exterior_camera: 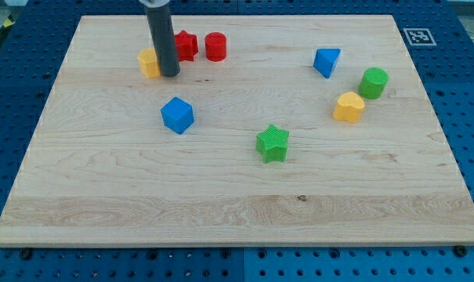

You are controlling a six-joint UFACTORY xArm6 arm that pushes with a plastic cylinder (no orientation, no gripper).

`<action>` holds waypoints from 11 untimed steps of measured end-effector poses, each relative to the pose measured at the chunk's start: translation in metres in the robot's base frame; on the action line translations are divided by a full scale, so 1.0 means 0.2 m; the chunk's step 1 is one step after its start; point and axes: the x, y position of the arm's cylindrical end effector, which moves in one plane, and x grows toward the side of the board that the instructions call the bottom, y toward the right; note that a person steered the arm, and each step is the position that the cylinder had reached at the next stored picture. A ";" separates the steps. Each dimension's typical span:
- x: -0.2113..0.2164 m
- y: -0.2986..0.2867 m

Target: Move yellow hexagon upwards

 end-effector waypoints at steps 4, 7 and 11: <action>0.20 -0.13; 0.03 -0.14; -0.12 -0.21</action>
